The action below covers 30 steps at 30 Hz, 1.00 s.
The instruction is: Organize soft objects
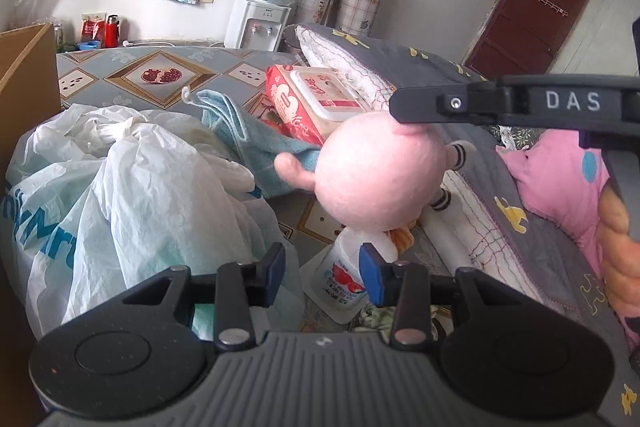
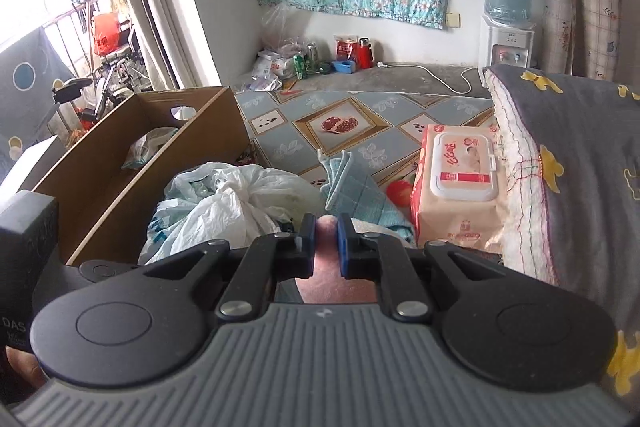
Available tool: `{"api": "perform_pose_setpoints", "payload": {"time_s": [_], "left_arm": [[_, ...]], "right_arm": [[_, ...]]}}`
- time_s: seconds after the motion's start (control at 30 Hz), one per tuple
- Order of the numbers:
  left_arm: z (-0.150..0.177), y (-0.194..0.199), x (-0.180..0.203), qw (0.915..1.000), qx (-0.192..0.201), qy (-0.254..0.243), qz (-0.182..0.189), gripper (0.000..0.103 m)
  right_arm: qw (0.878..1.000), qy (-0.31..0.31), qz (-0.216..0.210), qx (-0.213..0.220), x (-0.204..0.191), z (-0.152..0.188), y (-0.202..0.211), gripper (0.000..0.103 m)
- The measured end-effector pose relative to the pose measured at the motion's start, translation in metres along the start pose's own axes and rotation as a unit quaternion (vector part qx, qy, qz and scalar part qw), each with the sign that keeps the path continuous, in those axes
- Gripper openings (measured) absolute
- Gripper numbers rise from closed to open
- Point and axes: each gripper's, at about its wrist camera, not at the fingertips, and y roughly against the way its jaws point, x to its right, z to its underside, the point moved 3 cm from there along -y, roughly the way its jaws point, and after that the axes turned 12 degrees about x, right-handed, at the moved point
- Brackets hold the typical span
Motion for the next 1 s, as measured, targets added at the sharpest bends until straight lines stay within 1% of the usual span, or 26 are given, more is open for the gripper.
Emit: {"api": "perform_pose_setpoints", "payload": {"time_s": [0.1, 0.2, 0.3, 0.37, 0.47, 0.53, 0.67, 0.73, 0.83, 0.93, 1.0], "left_arm": [[0.002, 0.002, 0.000, 0.9999, -0.008, 0.007, 0.004, 0.041], [0.002, 0.006, -0.003, 0.9995, -0.011, 0.027, 0.013, 0.041], [-0.002, 0.012, -0.010, 0.9978, -0.008, 0.060, 0.025, 0.041], [-0.004, 0.014, -0.017, 0.9957, -0.005, 0.089, 0.025, 0.041], [-0.008, 0.018, -0.026, 0.9906, 0.004, 0.135, 0.021, 0.041], [-0.010, 0.019, -0.033, 0.9856, 0.006, 0.168, 0.023, 0.041], [-0.014, 0.015, -0.041, 0.9716, -0.002, 0.233, 0.040, 0.041], [-0.017, 0.010, -0.040, 0.9684, -0.008, 0.246, 0.043, 0.041], [-0.021, 0.004, -0.039, 0.9673, -0.008, 0.251, 0.032, 0.040], [-0.021, -0.003, -0.040, 0.9648, -0.008, 0.262, 0.022, 0.034], [-0.022, -0.006, -0.041, 0.9622, -0.009, 0.272, 0.020, 0.027]], "right_arm": [[1.000, -0.023, -0.007, 0.002, 0.001, 0.010, 0.013, 0.010], [0.999, -0.051, -0.016, -0.003, 0.003, 0.020, 0.023, 0.010], [0.996, -0.081, -0.027, -0.008, 0.006, 0.029, 0.030, 0.010], [0.995, -0.098, -0.033, -0.010, 0.008, 0.035, 0.034, 0.010], [0.992, -0.118, -0.042, -0.011, 0.009, 0.044, 0.037, 0.010], [0.991, -0.128, -0.048, -0.011, 0.008, 0.050, 0.039, 0.010], [0.989, -0.137, -0.053, -0.015, 0.005, 0.059, 0.041, 0.010], [0.989, -0.139, -0.054, -0.015, 0.004, 0.061, 0.041, 0.010], [0.988, -0.144, -0.055, -0.015, 0.004, 0.064, 0.042, 0.010], [0.987, -0.147, -0.057, -0.018, 0.005, 0.067, 0.043, 0.010], [0.987, -0.148, -0.058, -0.019, 0.005, 0.068, 0.043, 0.010]]}}
